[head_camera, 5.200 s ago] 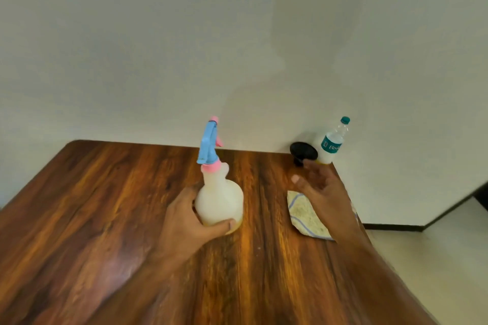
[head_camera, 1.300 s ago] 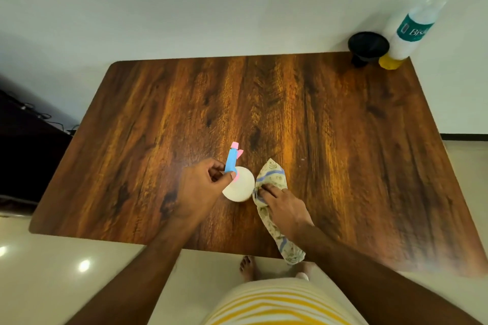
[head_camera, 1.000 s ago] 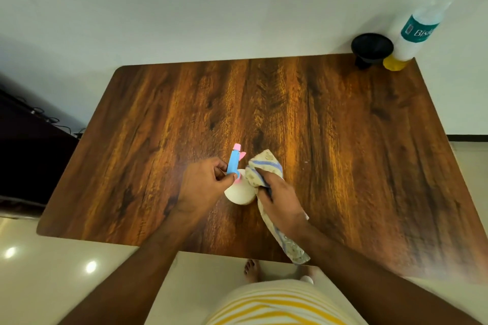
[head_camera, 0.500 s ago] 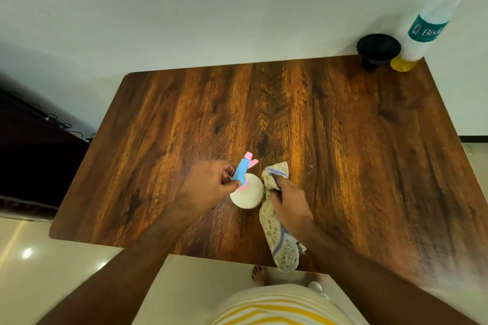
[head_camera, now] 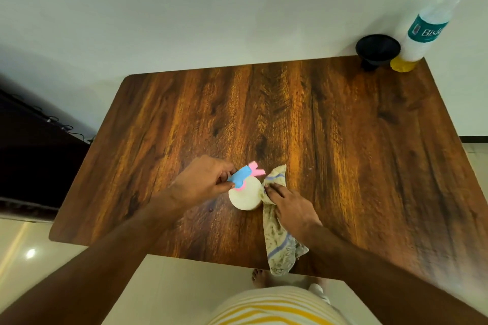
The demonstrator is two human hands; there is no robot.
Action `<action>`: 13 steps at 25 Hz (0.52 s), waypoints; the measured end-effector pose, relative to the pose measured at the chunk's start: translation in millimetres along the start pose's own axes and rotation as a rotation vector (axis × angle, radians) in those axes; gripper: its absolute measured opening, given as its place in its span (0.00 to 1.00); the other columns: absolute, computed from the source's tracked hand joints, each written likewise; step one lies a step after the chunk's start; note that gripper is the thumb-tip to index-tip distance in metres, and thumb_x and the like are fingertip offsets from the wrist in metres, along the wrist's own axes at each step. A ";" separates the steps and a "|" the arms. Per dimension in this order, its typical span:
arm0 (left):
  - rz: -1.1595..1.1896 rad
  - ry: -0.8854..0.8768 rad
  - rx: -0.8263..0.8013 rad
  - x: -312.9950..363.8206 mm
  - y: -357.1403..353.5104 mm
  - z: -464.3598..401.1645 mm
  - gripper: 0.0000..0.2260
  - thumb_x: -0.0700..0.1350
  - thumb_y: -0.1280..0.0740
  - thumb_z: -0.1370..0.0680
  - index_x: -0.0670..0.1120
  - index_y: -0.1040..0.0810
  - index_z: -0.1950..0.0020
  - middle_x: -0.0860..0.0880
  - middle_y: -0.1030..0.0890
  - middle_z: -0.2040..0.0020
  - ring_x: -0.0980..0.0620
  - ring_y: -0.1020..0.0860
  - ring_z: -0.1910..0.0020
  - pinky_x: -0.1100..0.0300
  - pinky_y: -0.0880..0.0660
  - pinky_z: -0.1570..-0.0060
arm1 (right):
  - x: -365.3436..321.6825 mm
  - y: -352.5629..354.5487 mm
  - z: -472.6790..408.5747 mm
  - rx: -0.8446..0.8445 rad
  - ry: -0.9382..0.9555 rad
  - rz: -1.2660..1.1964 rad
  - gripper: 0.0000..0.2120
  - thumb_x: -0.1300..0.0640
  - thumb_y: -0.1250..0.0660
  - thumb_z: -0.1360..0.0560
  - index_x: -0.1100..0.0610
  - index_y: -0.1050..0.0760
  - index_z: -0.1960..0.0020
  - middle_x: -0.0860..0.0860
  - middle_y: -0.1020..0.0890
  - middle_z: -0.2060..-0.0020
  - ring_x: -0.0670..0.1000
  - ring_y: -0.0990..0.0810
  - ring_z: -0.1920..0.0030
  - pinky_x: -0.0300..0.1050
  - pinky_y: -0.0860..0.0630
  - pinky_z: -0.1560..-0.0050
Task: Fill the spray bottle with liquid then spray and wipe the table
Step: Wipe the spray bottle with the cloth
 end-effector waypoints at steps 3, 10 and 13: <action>-0.086 -0.124 -0.071 -2.4 3.3 -3.7 0.13 0.47 0.30 0.22 0.44 0.18 0.39 0.47 0.15 0.47 0.52 0.18 0.50 0.61 0.24 0.50 | 18.9 15.4 1.0 0.105 -0.088 -0.406 0.21 0.58 0.37 0.23 0.50 0.32 0.30 0.50 0.22 0.38 0.50 0.22 0.41 0.47 0.24 0.40; 0.197 0.282 0.289 7.4 2.7 19.8 0.07 0.47 0.30 0.22 0.50 0.20 0.45 0.54 0.19 0.53 0.58 0.19 0.59 0.63 0.20 0.58 | 16.9 68.3 -15.9 0.194 0.013 -0.778 0.19 0.61 0.37 0.23 0.48 0.28 0.34 0.45 0.18 0.46 0.42 0.20 0.47 0.49 0.22 0.45; 0.721 0.700 0.270 22.0 -16.8 25.4 0.13 0.56 0.28 0.25 0.47 0.22 0.51 0.48 0.15 0.62 0.55 0.17 0.70 0.62 0.20 0.70 | -4.0 79.1 -19.3 0.146 0.220 -0.629 0.22 0.64 0.37 0.24 0.53 0.28 0.31 0.48 0.20 0.39 0.42 0.24 0.42 0.40 0.26 0.43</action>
Point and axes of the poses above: each hand's wrist, its own z-axis away from the middle knuckle, its own y-axis out of the back of the hand, x = y × z, the point moved 2 cm from there along -z, towards the middle knuckle
